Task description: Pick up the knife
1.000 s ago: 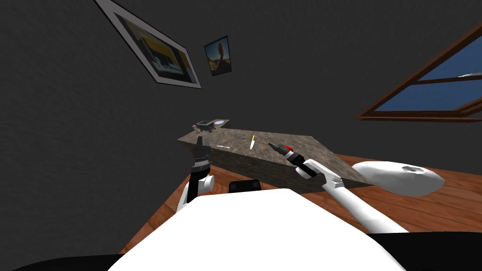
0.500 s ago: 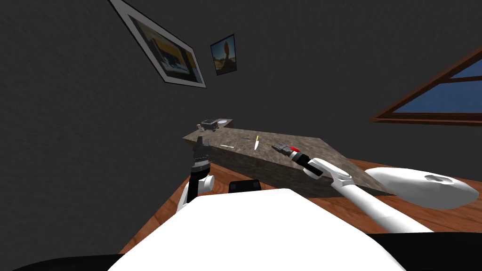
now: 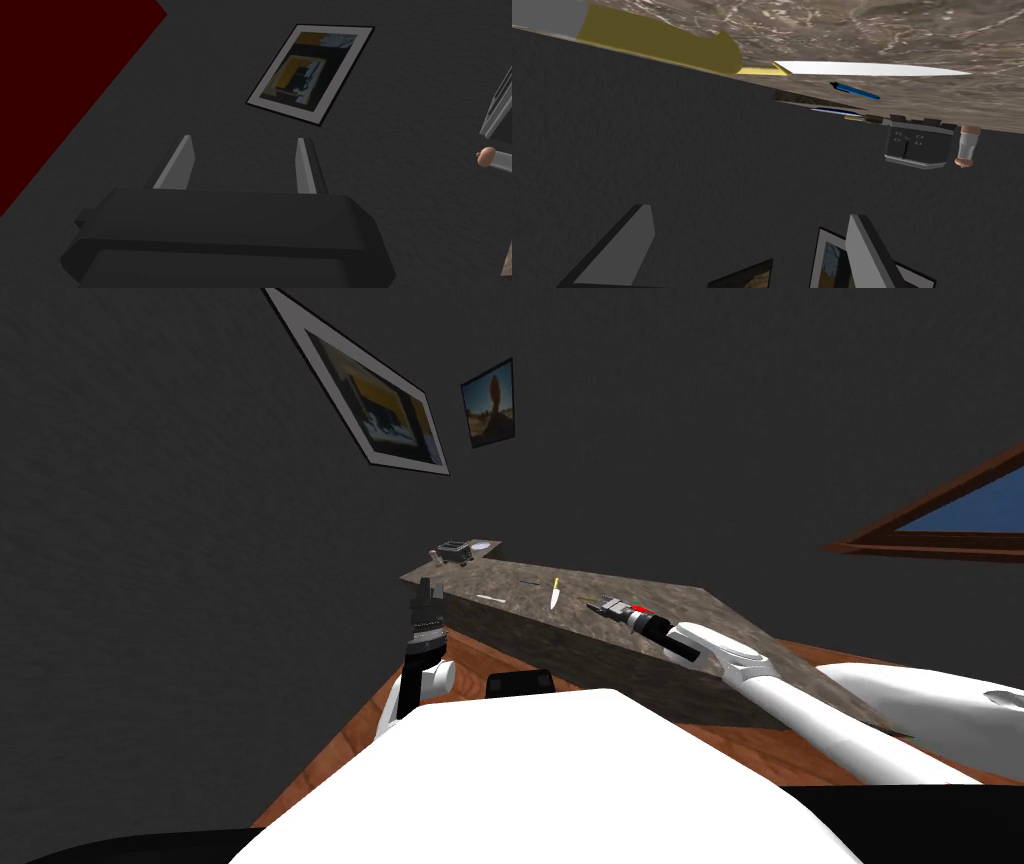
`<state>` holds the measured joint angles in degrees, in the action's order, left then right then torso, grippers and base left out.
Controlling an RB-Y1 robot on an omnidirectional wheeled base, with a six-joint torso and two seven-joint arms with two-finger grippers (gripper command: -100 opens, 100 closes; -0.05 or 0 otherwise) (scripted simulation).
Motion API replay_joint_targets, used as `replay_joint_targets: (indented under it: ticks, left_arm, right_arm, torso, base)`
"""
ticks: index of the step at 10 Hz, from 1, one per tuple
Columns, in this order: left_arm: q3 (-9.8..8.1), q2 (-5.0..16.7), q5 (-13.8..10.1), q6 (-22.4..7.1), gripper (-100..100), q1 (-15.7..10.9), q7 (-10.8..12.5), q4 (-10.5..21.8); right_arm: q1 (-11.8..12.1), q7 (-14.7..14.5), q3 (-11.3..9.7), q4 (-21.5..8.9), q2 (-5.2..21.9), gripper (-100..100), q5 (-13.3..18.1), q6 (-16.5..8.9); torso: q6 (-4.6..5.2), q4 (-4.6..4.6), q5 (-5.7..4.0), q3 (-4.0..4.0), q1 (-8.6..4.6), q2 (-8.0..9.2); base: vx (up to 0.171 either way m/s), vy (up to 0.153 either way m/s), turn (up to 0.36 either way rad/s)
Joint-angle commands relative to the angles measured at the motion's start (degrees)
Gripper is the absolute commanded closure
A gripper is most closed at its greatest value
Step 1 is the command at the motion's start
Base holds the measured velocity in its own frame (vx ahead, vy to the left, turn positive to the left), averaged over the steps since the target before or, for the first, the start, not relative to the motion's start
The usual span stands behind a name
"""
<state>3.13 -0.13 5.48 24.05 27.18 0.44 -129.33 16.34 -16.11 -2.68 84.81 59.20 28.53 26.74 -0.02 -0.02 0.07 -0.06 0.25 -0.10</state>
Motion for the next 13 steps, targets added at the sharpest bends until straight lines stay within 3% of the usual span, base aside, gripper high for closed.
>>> replay_joint_targets:
  ticks: [1, 6, 8, 10, 13]
  left_arm:
    - [0.0, 0.0, 0.0, 0.0, 0, 0.0, 0.0, 0.0]
    - [0.0, 0.0, 0.0, 0.0, 0, 0.0, 0.0, 0.0]
    - [-0.01, 0.0, 0.0, 0.0, 0, 0.01, 0.0, 0.0]
    - [0.0, 0.0, 0.0, 0.0, 0, 0.0, 0.0, 0.0]
    - [0.0, 0.0, 0.0, 0.0, 0, 0.0, 0.0, 0.0]
  right_arm:
    - [0.8, -0.89, 0.27, -1.85, 1.16, -100, 0.75, 0.1]
    - [1.21, -6.85, -2.02, -12.76, 8.85, -100, 7.61, 0.5]
    - [1.21, -6.85, -2.02, -14.15, 9.25, -100, 7.61, 0.5]
    - [1.75, -9.72, -3.37, -19.94, 12.53, -100, 10.83, 0.73]
    - [2.08, -11.09, -4.05, -22.66, 13.94, -100, 12.35, 0.85]
  torso:
    - [0.0, 0.0, 0.0, 0.0, 0.0, 0.0]
    - [0.02, 0.0, 0.02, 0.01, 0.06, 0.02]
    - [0.06, 0.0, 0.0, 0.02, -0.01, 0.04]
    - [0.03, 0.02, -0.03, 0.05, -0.11, 0.09]
    - [0.04, 0.01, 0.0, 0.03, 0.0, 0.05]
  base:
    - [0.028, 0.057, 0.067]
    - [0.032, 0.091, 0.157]
    - [0.021, 0.04, 0.024]
    - [0.02, 0.062, 0.189]
    - [0.033, 0.06, 0.093]
